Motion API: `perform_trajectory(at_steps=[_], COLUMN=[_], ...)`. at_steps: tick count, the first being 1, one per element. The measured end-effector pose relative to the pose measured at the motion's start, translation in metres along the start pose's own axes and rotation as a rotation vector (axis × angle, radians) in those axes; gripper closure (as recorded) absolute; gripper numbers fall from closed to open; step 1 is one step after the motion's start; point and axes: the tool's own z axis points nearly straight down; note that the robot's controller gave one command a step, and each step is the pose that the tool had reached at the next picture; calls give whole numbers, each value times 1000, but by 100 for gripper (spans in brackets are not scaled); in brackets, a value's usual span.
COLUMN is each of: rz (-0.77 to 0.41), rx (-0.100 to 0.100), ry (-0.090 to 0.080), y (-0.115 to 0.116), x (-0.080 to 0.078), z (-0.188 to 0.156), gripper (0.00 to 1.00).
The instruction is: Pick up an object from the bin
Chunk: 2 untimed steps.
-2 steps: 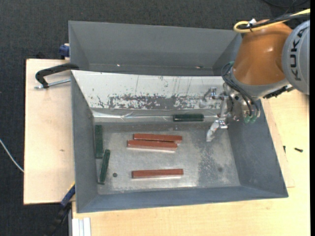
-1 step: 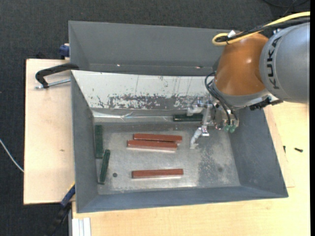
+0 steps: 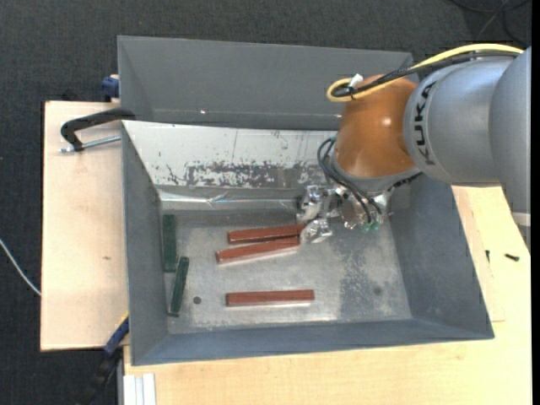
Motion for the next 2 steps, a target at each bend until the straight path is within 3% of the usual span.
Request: perform_trajectory(at_steps=[1,2], rz=[0,-2], rx=[0,1], ry=[0,-6], y=[0,-7], x=[0,11], z=[0,-155], gripper=[100,100])
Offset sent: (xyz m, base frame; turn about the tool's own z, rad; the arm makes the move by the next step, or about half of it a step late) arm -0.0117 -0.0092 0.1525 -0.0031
